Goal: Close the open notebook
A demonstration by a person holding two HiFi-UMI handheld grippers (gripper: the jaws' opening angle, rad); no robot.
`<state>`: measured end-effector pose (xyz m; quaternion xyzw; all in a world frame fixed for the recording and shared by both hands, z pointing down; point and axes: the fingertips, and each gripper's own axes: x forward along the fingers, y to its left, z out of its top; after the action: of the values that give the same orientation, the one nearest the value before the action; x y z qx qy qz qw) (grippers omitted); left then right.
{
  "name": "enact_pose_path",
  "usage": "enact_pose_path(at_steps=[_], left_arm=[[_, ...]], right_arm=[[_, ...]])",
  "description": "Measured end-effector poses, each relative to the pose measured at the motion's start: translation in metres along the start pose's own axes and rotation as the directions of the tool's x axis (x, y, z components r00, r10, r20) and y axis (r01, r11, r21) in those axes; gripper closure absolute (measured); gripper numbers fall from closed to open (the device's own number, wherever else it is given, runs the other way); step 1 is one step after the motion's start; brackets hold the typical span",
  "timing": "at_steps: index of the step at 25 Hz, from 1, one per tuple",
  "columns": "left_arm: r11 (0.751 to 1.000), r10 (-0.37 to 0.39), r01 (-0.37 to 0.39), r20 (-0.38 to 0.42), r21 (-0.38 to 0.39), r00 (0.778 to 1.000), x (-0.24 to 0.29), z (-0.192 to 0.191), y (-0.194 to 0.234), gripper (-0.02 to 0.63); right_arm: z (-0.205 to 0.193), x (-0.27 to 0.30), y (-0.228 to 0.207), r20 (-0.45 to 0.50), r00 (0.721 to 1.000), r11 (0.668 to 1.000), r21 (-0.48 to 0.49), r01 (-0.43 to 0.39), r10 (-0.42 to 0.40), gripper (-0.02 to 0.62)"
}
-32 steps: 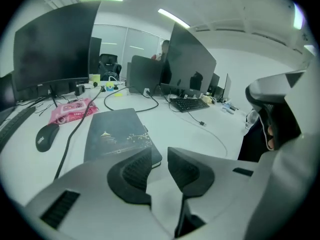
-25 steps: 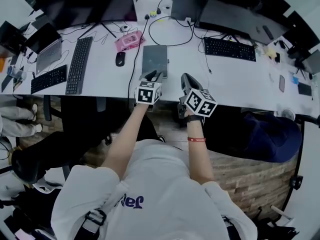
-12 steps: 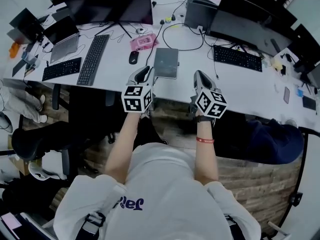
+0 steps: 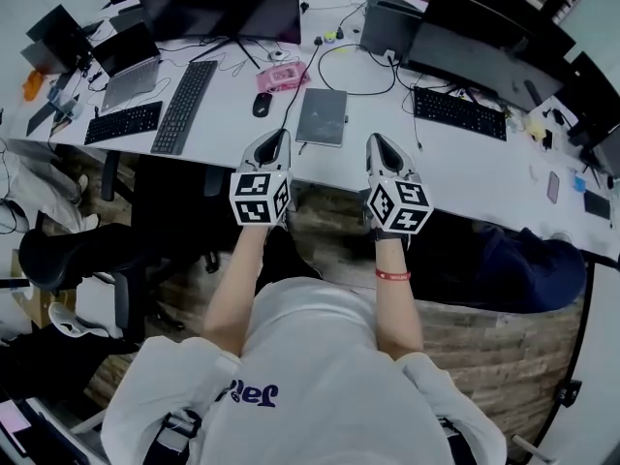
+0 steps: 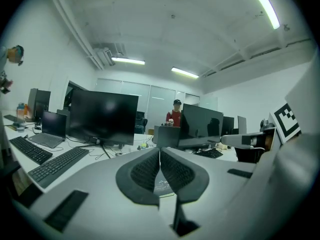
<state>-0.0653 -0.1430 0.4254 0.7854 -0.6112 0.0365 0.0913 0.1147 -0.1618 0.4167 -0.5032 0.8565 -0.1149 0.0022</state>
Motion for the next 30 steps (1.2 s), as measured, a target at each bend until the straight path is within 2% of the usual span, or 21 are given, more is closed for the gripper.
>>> enact_pose_path(at_steps=[10,30], left_arm=[[1.000,-0.012,0.011,0.038,0.026,0.999,-0.015,0.018,-0.011,0.584],[1.000,-0.015,0.015,0.027,0.019,1.000,-0.019,0.013,-0.009,0.584]], right_arm=[[0.005,-0.008,0.009,0.028,1.000,1.000,-0.009,-0.001,0.002,0.581],[-0.001,-0.001,0.019,0.010,1.000,1.000,-0.008,-0.027,0.027,0.581]])
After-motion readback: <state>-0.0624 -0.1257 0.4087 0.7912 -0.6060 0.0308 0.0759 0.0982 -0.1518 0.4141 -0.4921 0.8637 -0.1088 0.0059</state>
